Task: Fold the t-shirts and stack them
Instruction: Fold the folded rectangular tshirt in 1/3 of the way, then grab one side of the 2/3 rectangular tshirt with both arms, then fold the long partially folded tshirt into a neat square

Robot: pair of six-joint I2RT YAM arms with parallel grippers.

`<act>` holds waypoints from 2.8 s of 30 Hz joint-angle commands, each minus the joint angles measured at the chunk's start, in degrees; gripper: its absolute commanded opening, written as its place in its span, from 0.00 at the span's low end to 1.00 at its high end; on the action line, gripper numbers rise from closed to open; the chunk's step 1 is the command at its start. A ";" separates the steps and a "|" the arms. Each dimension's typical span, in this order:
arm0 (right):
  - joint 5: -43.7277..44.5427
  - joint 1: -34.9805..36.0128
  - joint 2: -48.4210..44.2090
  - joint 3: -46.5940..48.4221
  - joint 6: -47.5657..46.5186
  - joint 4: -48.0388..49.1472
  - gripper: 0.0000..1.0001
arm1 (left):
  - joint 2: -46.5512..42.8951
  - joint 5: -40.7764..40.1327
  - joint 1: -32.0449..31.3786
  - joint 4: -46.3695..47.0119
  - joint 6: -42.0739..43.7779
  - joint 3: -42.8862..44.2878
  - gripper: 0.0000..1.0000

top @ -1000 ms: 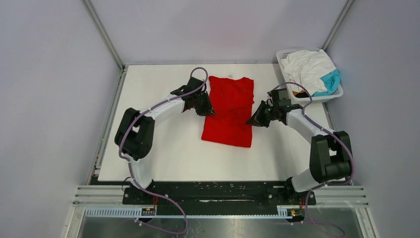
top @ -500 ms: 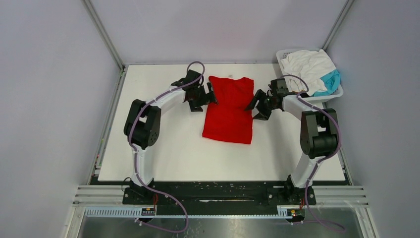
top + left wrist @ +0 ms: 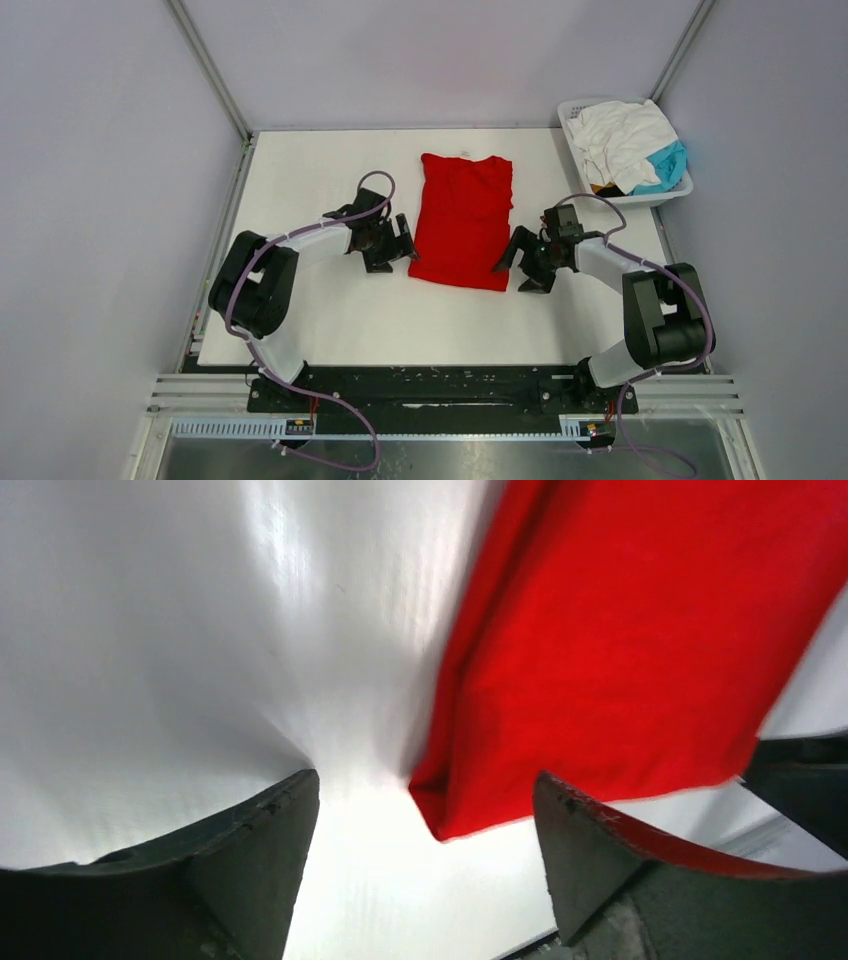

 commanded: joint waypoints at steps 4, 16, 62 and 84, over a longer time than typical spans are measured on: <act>1.70 3.62 -1.45 -4.86 1.56 5.09 0.83 | 0.56 1.65 -2.18 6.45 -2.04 -4.56 0.64; 1.77 4.79 3.15 -5.43 1.00 7.77 0.41 | 3.15 -2.02 -4.83 4.17 -2.77 -3.58 0.00; -7.48 9.89 -27.21 6.59 -3.81 -19.29 0.00 | -38.91 -22.34 -5.38 -9.54 -4.57 -5.16 0.00; -12.00 -1.42 11.78 24.55 -4.31 -9.62 0.06 | 5.39 -24.36 2.15 -7.13 0.20 22.56 0.00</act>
